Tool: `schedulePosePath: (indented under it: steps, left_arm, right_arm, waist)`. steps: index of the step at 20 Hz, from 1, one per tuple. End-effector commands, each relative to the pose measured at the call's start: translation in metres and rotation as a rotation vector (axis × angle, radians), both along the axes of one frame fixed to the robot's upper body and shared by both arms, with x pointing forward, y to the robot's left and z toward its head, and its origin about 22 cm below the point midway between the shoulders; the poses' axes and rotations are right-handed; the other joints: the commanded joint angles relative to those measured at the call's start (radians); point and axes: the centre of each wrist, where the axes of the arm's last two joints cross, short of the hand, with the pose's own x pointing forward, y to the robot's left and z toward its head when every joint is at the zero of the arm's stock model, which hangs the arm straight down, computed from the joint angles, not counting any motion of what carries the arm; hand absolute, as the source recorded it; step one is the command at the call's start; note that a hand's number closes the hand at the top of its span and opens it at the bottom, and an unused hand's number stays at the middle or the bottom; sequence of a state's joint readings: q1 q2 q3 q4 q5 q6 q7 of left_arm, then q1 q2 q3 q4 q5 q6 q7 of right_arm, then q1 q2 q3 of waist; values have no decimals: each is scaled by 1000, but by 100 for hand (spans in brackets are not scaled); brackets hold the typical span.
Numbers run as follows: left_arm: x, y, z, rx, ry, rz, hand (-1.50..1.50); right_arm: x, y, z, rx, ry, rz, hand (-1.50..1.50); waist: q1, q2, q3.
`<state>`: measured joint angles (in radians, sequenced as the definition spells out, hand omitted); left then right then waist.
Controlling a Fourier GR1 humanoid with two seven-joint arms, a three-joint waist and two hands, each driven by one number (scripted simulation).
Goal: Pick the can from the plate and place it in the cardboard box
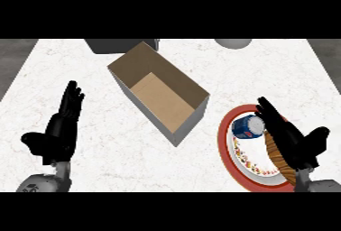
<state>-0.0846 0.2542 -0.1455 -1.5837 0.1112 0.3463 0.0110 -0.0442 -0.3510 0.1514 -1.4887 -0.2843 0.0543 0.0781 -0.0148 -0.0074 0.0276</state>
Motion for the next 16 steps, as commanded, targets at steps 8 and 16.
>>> schedulePosePath:
  steps: [8,16]
  left_arm:
    - [14,5,31,277,-79,-355,0]
    - [27,0,44,279,-122,-450,0]
  right_arm:
    - [52,-43,203,-225,-797,494,-150]
    - [62,-86,206,-325,-1036,762,-150]
  waist:
    - [17,12,-23]
    - [42,28,-20]
